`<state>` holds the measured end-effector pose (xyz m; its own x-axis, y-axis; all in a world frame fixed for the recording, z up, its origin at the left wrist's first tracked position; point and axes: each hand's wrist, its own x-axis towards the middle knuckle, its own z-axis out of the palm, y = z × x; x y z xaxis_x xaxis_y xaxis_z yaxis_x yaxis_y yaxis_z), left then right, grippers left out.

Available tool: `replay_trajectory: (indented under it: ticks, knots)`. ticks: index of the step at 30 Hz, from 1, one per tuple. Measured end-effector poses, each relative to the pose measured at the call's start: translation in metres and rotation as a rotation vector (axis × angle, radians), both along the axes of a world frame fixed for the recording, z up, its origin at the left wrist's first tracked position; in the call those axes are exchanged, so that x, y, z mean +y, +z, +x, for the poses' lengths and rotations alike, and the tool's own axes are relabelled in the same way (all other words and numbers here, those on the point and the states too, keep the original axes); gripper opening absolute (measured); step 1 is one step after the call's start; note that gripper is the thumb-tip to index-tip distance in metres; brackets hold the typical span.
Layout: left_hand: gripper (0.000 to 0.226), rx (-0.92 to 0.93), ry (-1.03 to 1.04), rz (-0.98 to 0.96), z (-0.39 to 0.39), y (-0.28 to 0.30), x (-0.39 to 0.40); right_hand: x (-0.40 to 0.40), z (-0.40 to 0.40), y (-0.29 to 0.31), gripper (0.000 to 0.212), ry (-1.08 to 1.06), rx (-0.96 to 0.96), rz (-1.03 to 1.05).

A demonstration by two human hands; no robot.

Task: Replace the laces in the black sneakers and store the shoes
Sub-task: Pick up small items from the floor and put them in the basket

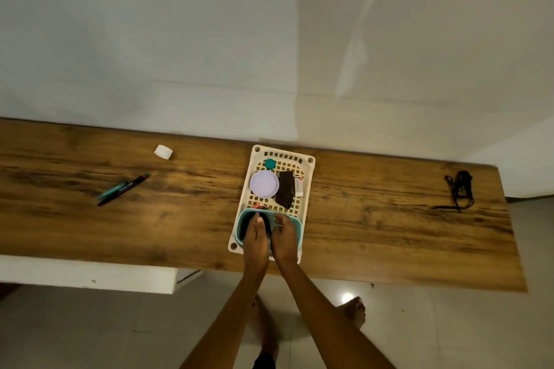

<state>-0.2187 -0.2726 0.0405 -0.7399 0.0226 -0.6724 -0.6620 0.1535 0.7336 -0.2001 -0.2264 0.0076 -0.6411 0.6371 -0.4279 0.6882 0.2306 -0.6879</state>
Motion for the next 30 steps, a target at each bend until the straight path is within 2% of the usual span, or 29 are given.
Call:
replay_trajectory:
  ticks: [6,10,15,20,23,28,30]
  knots:
    - [0.031,0.12,-0.355,-0.043,0.025,0.03,0.053,0.053,0.039,0.041,0.02,-0.216,0.135,-0.11]
    - [0.028,0.116,-0.534,-0.005,0.049,0.038,0.114,0.11,0.07,0.057,0.018,-0.384,0.201,-0.135]
    - [0.021,0.027,-0.54,0.103,0.098,0.035,0.204,0.201,0.118,0.049,0.021,-0.504,0.178,-0.073]
    - [0.023,0.015,-0.665,0.03,0.136,0.007,0.304,0.311,0.161,0.018,0.019,-0.564,0.099,0.015]
    - [0.026,0.08,-0.75,-0.063,0.147,-0.004,0.364,0.373,0.189,0.001,0.017,-0.509,-0.004,0.101]
    - [0.025,0.095,-0.871,-0.157,0.152,-0.033,0.437,0.454,0.214,-0.03,0.032,-0.152,-0.313,0.247]
    - [0.025,0.086,-0.858,-0.177,0.152,-0.045,0.449,0.469,0.217,-0.04,0.037,-0.051,-0.372,0.292]
